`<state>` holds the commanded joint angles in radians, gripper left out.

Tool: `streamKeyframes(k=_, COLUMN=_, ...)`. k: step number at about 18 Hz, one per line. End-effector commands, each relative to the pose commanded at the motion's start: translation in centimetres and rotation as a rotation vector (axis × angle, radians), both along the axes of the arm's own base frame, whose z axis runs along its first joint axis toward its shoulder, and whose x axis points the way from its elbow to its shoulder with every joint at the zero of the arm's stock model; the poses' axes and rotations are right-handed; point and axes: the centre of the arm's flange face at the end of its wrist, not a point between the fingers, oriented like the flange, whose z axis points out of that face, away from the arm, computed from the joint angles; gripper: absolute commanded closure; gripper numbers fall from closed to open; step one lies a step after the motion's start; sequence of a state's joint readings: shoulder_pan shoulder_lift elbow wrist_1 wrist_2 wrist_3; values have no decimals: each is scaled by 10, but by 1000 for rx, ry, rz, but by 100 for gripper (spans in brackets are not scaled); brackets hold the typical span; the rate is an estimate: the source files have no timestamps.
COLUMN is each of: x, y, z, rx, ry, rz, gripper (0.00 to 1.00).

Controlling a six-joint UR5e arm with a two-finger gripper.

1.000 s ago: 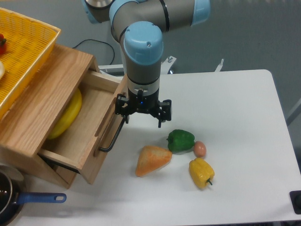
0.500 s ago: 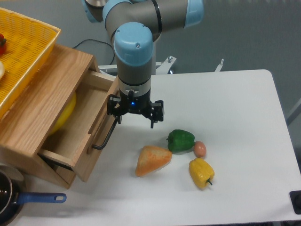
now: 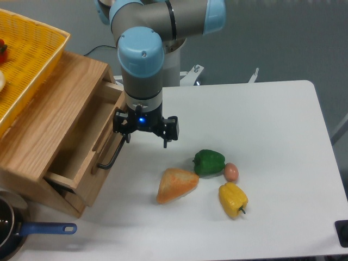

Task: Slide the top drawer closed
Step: 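Keep pushing the drawer until its front is flush with the cabinet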

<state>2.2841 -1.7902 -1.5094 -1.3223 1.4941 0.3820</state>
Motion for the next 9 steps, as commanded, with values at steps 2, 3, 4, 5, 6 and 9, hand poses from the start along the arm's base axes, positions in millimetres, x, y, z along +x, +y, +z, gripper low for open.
streamKeyframes(k=2, x=4, y=2, z=2, rx=2, ry=0, rz=9, gripper=0)
streamKeyframes(k=3, x=6, y=3, z=3, rx=3, ry=1, rz=6, gripper=0)
streamKeyframes(k=4, x=8, y=2, z=4, rx=5, ry=2, rz=4, gripper=0)
streamKeyframes(k=5, x=9, y=2, z=4, rx=5, ry=2, rz=3, gripper=0)
streamKeyframes(k=6, x=9, y=2, z=4, rx=1, ry=-1, rz=4, gripper=0)
streamKeyframes(k=9, x=14, y=3, z=3, rx=-7, ry=-8, rz=-2, gripper=0)
